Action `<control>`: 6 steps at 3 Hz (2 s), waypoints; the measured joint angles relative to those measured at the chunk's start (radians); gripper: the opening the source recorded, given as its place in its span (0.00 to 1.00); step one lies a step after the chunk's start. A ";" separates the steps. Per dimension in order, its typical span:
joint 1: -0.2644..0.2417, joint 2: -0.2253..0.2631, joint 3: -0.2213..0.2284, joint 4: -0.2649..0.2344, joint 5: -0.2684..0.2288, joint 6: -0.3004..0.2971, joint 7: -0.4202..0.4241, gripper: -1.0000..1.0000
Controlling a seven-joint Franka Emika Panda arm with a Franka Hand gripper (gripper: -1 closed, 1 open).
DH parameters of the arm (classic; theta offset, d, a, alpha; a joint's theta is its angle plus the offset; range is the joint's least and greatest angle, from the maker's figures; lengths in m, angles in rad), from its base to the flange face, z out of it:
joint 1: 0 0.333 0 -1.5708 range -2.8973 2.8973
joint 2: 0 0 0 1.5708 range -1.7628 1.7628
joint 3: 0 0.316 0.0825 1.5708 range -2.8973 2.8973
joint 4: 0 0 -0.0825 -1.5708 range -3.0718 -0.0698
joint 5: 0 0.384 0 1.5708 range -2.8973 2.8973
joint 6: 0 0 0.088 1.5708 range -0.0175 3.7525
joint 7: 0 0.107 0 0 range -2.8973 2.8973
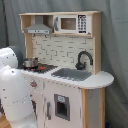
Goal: Play with the kitchen
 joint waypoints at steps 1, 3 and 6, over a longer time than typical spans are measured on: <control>-0.024 -0.002 0.000 -0.014 -0.020 0.007 0.100 1.00; -0.087 -0.010 -0.001 -0.037 -0.064 0.044 0.293 1.00; -0.174 -0.040 0.000 -0.056 -0.110 0.136 0.582 1.00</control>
